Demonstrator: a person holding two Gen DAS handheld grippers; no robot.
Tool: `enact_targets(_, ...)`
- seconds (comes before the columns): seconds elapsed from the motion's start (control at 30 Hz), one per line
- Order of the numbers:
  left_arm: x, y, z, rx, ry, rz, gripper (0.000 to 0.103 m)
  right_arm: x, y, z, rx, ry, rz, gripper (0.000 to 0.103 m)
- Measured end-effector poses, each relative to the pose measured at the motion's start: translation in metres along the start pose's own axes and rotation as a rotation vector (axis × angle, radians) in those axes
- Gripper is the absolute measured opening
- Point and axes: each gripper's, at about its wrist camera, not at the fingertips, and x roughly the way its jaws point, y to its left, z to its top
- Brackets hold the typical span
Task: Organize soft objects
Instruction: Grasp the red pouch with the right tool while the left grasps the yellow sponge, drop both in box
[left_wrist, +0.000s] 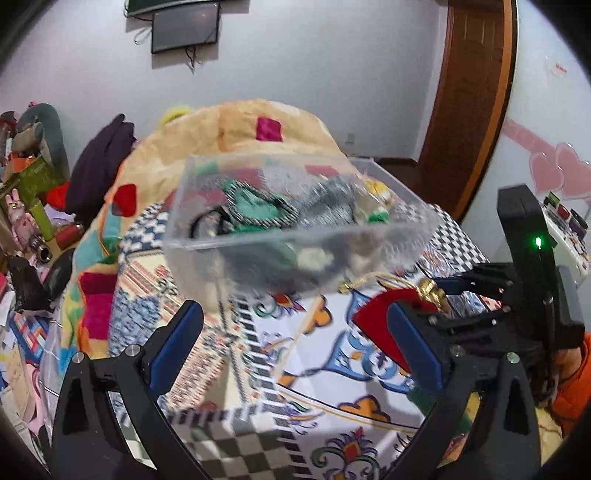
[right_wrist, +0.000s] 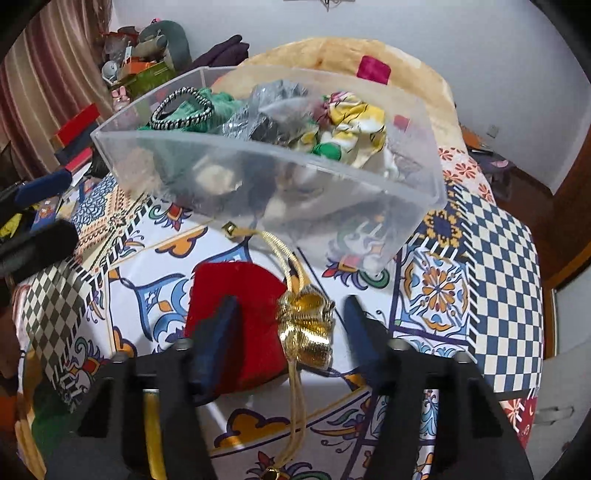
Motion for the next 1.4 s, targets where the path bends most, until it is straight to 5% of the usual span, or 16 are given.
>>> enact_targets(0.17,0.004,-0.016,-0.007,0.004,0.028,-0.043,0.101,-0.017,-0.003,-0.009,0.005,-0.05,-0.033,0.023)
enact_targets(0.7,0.02,-0.072,-0.034,-0.008,0.181,-0.113,0.101,-0.094,-0.043,-0.035,0.13,-0.214,-0.075,0.022)
enact_targets(0.77,0.022,-0.08,-0.039,0.01,0.198,-0.12,0.096,-0.097,-0.044,-0.036,0.139,-0.222,-0.069,0.022)
enact_targets(0.83,0.026,-0.089,-0.043,0.042,0.223,-0.126,0.075,-0.098,-0.044,-0.036,0.143,-0.228,-0.059,0.022)
enact_targets(1.0,0.028,-0.093,-0.047,0.047,0.244,-0.154,0.046,-0.102,-0.037,-0.038,0.125,-0.243,-0.047,0.022)
enact_targets(1.4,0.001,-0.061,-0.007,0.011,0.095,-0.116,0.039,-0.107,-0.024,-0.016,0.088,-0.293,-0.058,0.022)
